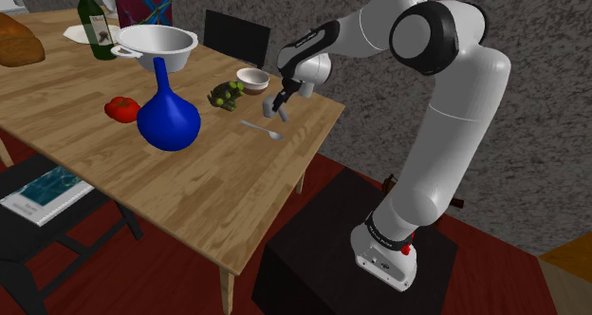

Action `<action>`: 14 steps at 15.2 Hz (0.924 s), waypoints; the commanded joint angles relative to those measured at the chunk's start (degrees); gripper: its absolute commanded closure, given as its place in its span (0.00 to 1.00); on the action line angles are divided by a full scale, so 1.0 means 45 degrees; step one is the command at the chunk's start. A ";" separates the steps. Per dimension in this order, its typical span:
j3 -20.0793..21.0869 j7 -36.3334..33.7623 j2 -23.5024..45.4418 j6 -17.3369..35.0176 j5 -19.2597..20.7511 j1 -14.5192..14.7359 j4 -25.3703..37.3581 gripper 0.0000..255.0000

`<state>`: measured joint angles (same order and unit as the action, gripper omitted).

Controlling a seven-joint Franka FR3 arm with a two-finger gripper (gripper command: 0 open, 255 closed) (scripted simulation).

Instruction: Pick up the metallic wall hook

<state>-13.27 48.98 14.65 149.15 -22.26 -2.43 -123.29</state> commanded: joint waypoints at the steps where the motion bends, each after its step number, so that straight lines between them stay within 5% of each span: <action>1: 0.0089 0.0237 0.0268 0.0243 -0.0240 -0.0089 0.0003 0.00; 3: 0.0121 0.0295 0.0341 0.0319 -0.0305 -0.0110 -0.0006 0.00; 4: 0.0117 0.0283 0.0317 0.0313 -0.0293 -0.0103 -0.0022 1.00; 14: 0.0068 0.0194 0.0214 0.0188 -0.0190 -0.0076 0.0008 1.00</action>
<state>-12.84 50.06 15.88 150.31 -23.38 -2.83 -123.30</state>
